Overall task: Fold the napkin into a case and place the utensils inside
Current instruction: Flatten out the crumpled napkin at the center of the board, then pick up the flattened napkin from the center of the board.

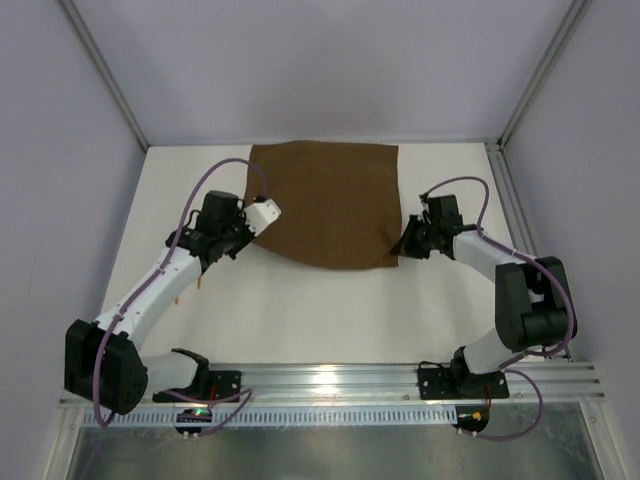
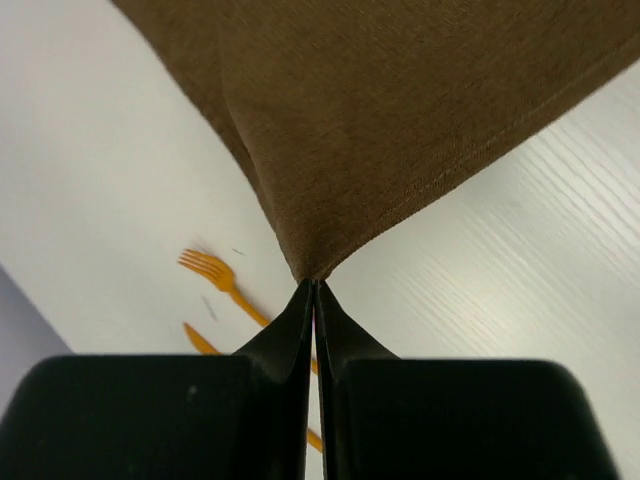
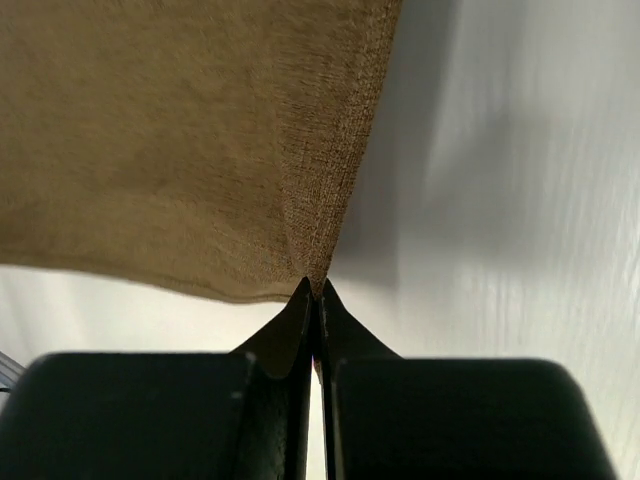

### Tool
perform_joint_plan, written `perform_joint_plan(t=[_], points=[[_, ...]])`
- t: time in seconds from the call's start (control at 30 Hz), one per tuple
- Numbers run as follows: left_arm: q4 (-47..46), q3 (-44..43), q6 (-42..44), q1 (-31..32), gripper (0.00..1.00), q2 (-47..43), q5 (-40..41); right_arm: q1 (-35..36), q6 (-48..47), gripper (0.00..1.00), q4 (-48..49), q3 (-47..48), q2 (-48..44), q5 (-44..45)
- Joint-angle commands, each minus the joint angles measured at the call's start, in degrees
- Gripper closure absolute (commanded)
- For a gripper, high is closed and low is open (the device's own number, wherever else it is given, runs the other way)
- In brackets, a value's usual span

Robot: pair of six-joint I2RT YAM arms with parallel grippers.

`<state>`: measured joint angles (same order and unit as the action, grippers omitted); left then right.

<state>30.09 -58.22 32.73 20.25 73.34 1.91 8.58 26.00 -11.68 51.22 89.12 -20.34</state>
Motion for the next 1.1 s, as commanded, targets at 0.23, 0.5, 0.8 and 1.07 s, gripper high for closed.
perform_joint_plan(t=[0.23, 0.5, 0.8, 1.07], points=[[3.39, 16.82, 6.55, 1.11, 1.00, -6.63, -6.75, 3.20, 3.61, 0.97, 5.44, -14.82, -8.17, 3.64], [10.25, 17.43, 4.98, 1.11, 1.00, -14.53, -11.93, 3.37, 3.89, 0.74, 0.18, -19.84, -17.03, 5.39], [9.73, 19.37, 3.66, 1.11, 1.00, -18.67, -13.34, 3.38, -1.38, 0.33, -15.64, -14.57, -29.96, 13.83], [6.40, 21.12, 1.64, 1.11, 1.00, -20.17, -8.53, 6.18, -9.54, 0.45, -25.48, -5.46, -27.08, 13.58]])
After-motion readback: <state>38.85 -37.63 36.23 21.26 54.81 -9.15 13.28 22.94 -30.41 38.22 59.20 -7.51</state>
